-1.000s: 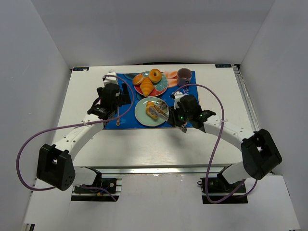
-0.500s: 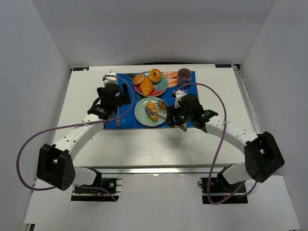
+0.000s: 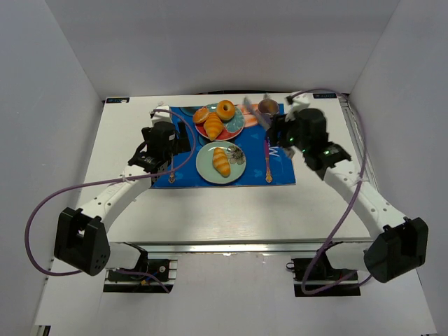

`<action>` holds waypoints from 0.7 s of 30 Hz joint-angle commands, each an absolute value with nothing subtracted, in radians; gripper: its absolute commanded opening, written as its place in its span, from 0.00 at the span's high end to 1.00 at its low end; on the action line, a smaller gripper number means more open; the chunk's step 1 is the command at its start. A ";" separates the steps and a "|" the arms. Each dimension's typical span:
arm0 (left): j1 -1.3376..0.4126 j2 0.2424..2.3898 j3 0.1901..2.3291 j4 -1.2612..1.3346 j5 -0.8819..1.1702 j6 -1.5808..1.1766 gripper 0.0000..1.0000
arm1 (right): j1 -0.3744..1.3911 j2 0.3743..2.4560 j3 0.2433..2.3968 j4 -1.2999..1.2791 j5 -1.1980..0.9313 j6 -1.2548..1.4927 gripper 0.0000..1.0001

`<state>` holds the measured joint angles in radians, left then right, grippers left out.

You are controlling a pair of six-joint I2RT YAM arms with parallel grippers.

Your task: Place the bread

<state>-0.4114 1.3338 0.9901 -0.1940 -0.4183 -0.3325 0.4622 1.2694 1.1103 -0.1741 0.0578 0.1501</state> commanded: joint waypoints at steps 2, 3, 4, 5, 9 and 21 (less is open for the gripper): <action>-0.405 1.328 0.996 -0.181 -0.420 -0.327 0.02 | 0.229 1.333 1.192 -0.094 0.043 0.104 0.39; -0.405 1.331 1.002 -0.181 -0.419 -0.327 0.02 | 0.172 1.356 1.222 -0.084 0.043 0.089 0.39; -0.405 1.333 1.003 -0.181 -0.417 -0.327 0.02 | 0.151 1.385 1.241 -0.075 0.044 0.075 0.39; -0.406 1.336 1.005 -0.181 -0.414 -0.327 0.02 | 0.132 1.446 1.255 -0.063 0.044 0.049 0.39; -0.407 1.342 1.017 -0.187 -0.411 -0.327 0.02 | 0.057 1.606 1.345 -0.011 0.067 0.012 0.38; -0.407 1.333 1.008 -0.206 -0.411 -0.328 0.02 | -0.072 2.078 1.716 -0.058 0.080 0.014 0.37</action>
